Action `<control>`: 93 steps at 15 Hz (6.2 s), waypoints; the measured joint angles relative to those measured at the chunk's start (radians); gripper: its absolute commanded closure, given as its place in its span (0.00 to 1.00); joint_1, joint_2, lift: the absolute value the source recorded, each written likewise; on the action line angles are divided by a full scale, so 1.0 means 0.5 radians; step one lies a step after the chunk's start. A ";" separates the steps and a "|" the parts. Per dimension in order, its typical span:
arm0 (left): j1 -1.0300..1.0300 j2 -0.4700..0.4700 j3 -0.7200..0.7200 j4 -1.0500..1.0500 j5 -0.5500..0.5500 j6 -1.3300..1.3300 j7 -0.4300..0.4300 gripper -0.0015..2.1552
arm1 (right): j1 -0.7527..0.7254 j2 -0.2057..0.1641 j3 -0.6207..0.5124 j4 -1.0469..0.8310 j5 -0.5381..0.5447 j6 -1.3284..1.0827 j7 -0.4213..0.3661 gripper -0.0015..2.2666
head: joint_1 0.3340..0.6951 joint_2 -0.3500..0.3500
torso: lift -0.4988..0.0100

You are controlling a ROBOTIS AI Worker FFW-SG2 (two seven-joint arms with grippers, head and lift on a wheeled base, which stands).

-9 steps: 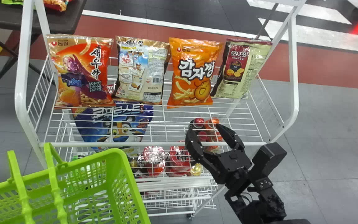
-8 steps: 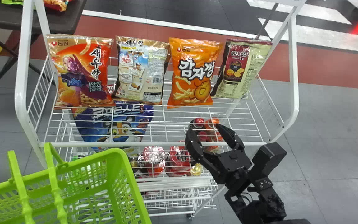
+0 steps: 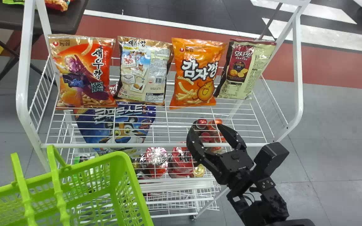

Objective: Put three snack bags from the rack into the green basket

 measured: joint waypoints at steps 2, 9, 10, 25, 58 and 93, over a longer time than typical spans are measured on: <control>0.000 0.000 -0.001 0.000 -0.003 0.003 0.002 1.00 | -0.002 0.000 0.003 0.004 0.000 0.005 0.000 0.04 | 1.00 0.12 | 0.98; 0.000 0.000 -0.002 0.000 -0.009 -0.001 -0.001 1.00 | -0.025 -0.003 0.025 0.033 0.000 0.005 0.000 0.04 | 1.00 0.14 | 0.98; 0.000 0.000 -0.005 -0.001 -0.009 -0.002 -0.003 1.00 | -0.026 -0.003 0.028 0.036 0.000 0.005 0.000 0.04 | 1.00 0.14 | 0.98; 0.002 0.000 -0.001 -0.011 -0.032 -0.049 -0.077 1.00 | -0.029 -0.005 0.032 0.042 0.000 0.005 0.000 0.04 | 1.00 0.15 | 0.98; 0.005 0.000 -0.024 0.023 -0.048 -0.064 -0.155 1.00 | -1.286 0.178 1.125 0.806 0.251 0.521 -0.414 0.04 | 1.00 0.81 | 0.98; -0.007 0.000 -0.015 0.057 -0.117 -0.071 -0.156 1.00 | -1.084 -0.053 0.920 -0.146 0.216 1.586 -0.299 0.99 | 1.00 0.71 | 0.98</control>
